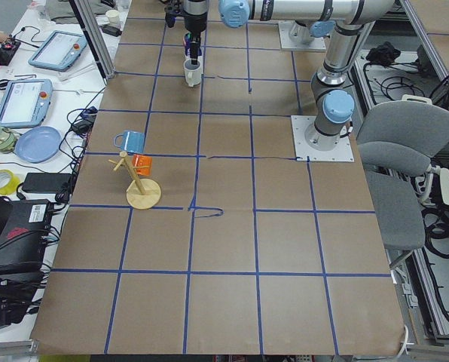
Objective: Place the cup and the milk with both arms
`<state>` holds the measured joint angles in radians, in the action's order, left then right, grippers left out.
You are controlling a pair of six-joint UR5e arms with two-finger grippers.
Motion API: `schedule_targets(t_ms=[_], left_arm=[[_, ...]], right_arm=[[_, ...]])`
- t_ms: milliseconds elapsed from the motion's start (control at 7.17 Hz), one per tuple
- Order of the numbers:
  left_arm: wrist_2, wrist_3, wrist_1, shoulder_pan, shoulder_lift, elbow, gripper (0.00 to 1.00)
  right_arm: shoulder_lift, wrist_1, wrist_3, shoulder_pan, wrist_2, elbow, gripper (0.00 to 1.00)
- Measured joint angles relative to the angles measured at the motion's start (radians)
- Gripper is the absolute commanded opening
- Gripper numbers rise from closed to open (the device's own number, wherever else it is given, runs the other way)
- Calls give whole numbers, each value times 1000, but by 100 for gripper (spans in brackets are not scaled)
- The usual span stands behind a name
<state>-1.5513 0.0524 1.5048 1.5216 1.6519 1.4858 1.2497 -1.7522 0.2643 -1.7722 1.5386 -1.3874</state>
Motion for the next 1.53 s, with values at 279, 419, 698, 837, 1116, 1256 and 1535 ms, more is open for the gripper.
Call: schedule_targets(t_ms=[279,419,698,837,1116,1256,1535], left_arm=[[-3,2,-4,0,-4,5,100],[-5,3,-5,0,-4,5,100],[-7,30,-6,-1,-4,7,100],[-8,49,-6,-1,-5,10,100],[-9,60,-5,-2,-6,14,100],[-10,61,-4,-2,-6,15,100],[-12,59,-3,-2,-5,16,100]], right_arm=[[103,118,-78,59,27,-5,100],[154,158,-124,73,67,-22,100],[251,174,-149,82,95,-113,100],[284,170,-150,82,95,-149,100],[300,169,-150,82,97,-130,100],[297,173,-152,84,99,-101,100],[291,176,-154,87,97,-82,100]])
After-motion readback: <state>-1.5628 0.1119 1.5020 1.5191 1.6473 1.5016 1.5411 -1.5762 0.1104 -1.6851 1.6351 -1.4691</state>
